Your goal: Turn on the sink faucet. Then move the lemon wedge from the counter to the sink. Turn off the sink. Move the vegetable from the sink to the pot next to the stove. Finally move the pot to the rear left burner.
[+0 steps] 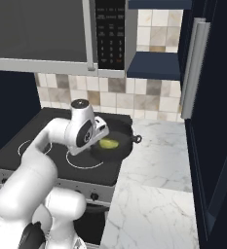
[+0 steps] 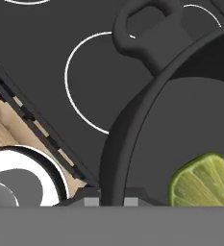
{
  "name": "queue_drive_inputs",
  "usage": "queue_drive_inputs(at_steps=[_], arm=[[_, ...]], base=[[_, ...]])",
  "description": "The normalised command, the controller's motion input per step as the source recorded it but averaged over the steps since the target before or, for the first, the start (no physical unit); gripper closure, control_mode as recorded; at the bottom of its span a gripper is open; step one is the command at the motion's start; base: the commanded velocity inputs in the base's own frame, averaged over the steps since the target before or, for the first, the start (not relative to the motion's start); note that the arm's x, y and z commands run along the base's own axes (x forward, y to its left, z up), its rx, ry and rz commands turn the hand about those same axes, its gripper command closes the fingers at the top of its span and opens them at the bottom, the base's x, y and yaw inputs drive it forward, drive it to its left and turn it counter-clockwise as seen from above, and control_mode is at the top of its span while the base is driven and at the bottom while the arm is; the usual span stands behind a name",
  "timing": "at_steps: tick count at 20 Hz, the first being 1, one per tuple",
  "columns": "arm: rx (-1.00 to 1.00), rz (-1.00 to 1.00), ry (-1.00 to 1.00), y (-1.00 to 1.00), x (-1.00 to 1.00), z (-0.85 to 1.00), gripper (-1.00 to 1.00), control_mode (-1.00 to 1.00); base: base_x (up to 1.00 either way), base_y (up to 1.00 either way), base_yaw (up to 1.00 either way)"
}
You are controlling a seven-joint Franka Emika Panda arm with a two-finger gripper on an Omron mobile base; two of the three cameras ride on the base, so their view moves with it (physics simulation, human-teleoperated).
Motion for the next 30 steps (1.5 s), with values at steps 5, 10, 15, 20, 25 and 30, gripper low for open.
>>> queue_drive_inputs(at_steps=[5, 10, 15, 20, 25, 30], arm=[[0.00, 0.37, 0.04, 0.66, 0.34, 0.10, 1.00, -1.00], [-0.01, 0.37, 0.00, 0.67, 0.31, 0.00, 1.00, -1.00], [-0.02, 0.36, 0.00, 0.69, 0.30, 0.00, 1.00, -1.00], [-0.03, 0.35, 0.00, 0.68, 0.29, 0.00, 1.00, -1.00], [-0.05, 0.32, 0.01, 0.68, 0.29, 0.00, 1.00, -1.00], [-0.05, 0.16, 0.01, 0.29, 0.12, -0.11, 1.00, -1.00]], base=[[0.00, 0.00, 0.00], [0.00, 0.00, 0.00], [0.00, 0.00, 0.00], [0.00, 0.00, 0.00], [0.00, 0.00, 0.00], [0.00, 0.00, 0.00]])
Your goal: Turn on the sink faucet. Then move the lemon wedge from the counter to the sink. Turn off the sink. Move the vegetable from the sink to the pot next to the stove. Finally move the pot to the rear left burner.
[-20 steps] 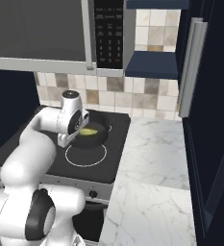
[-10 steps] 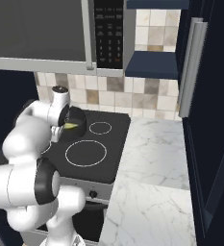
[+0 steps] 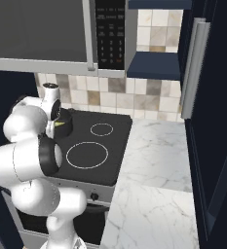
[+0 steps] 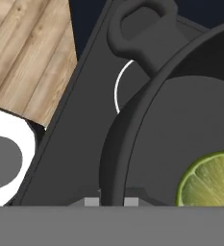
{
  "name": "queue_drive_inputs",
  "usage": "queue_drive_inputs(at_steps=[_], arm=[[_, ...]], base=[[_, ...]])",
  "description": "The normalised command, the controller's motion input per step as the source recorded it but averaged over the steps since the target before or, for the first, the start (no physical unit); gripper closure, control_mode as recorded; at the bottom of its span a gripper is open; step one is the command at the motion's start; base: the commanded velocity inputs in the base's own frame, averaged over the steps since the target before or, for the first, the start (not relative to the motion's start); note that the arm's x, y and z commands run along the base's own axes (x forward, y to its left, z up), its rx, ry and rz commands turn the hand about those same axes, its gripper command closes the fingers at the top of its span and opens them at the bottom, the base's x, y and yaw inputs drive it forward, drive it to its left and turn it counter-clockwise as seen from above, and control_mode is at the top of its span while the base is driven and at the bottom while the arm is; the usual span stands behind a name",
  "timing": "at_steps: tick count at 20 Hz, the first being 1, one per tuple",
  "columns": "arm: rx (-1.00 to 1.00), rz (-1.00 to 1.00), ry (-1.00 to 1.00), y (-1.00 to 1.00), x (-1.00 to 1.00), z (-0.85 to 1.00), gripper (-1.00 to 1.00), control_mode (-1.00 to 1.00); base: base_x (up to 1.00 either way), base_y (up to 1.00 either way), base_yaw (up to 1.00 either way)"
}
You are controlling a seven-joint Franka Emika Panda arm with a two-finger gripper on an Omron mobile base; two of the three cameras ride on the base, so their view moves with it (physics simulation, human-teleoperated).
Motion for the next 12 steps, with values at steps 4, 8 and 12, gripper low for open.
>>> queue_drive_inputs(at_steps=[4, 8, 12], arm=[[-0.01, 0.02, 0.03, 0.13, 0.09, -0.10, 1.00, -1.00], [0.00, 0.00, 0.02, 0.33, 0.27, -0.08, 1.00, -1.00], [0.00, 0.00, 0.00, 0.32, 0.31, -0.13, 1.00, -1.00]], base=[[0.00, 0.00, 0.00], [0.00, 0.00, 0.00], [0.00, 0.00, 0.00]])
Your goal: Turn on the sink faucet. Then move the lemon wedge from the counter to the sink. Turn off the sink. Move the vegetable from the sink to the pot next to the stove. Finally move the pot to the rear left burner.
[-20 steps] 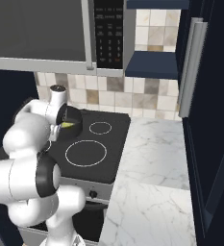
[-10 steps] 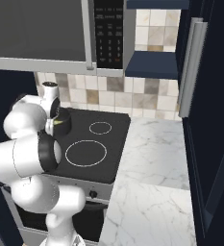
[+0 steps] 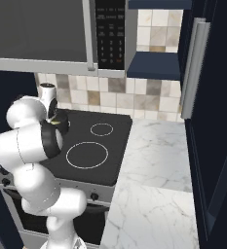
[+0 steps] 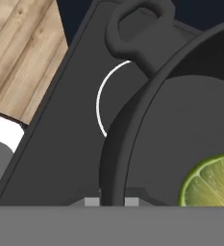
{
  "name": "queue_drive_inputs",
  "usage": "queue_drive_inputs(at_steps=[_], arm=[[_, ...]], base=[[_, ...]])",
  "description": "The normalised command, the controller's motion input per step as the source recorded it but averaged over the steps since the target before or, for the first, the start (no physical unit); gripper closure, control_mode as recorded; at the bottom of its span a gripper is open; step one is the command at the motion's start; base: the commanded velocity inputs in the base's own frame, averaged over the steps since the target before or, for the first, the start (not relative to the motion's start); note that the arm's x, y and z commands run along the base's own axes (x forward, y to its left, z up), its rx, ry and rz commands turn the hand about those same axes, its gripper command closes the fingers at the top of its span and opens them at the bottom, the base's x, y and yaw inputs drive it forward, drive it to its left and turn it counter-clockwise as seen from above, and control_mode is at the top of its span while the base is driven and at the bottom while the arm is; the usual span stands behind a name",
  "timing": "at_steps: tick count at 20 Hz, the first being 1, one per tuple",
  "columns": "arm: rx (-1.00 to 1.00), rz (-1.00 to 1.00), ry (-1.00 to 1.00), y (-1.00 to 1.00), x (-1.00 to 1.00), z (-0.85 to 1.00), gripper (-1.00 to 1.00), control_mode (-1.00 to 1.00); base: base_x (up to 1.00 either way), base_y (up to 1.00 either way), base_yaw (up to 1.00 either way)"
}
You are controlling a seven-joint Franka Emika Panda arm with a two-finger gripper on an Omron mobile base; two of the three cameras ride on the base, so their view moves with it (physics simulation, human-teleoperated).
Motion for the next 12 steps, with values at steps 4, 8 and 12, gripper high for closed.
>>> queue_drive_inputs(at_steps=[4, 8, 12], arm=[[0.00, 0.00, 0.00, 0.25, 0.38, -0.14, 1.00, -1.00], [0.00, 0.00, 0.00, 0.22, 0.37, -0.16, 1.00, -1.00], [0.00, 0.00, 0.00, 0.19, 0.35, -0.12, 1.00, -1.00]], base=[[0.00, 0.00, 0.00], [0.00, 0.00, 0.00], [0.00, 0.00, 0.00]])
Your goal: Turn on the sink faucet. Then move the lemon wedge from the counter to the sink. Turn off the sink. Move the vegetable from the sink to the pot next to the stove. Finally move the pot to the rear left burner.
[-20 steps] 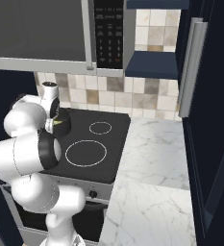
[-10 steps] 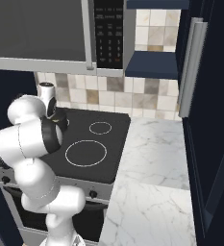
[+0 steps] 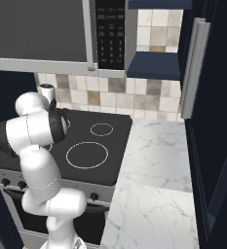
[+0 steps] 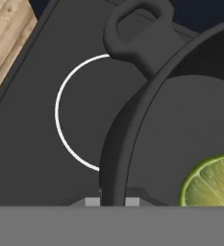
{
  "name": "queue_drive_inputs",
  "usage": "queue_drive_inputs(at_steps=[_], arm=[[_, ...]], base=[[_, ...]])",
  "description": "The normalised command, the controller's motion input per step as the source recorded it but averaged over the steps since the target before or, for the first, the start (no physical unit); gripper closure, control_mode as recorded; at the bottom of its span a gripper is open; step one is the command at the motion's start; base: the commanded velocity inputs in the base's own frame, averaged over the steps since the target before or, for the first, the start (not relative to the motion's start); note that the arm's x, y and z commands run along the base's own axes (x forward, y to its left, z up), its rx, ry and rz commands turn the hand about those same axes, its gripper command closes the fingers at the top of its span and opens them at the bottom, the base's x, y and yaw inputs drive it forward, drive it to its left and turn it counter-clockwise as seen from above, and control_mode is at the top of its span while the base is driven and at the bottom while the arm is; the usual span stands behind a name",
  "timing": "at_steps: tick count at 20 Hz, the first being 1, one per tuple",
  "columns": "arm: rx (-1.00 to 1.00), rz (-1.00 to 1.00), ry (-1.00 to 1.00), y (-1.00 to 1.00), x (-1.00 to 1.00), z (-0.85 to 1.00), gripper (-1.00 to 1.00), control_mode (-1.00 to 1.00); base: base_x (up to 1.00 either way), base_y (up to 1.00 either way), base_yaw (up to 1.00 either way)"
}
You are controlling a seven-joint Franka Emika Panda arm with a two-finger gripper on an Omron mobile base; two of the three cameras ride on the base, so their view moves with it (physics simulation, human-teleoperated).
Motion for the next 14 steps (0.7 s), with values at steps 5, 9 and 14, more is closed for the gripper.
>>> queue_drive_inputs(at_steps=[5, 9, 14], arm=[[-0.01, 0.00, 0.00, 0.14, 0.33, -0.10, 1.00, -1.00], [-0.01, 0.00, 0.00, 0.11, 0.34, -0.12, 1.00, -1.00], [0.00, 0.00, 0.00, 0.10, 0.36, -0.14, 1.00, -1.00]], base=[[0.00, 0.00, 0.00], [0.00, 0.00, 0.00], [0.00, 0.00, 0.00]])
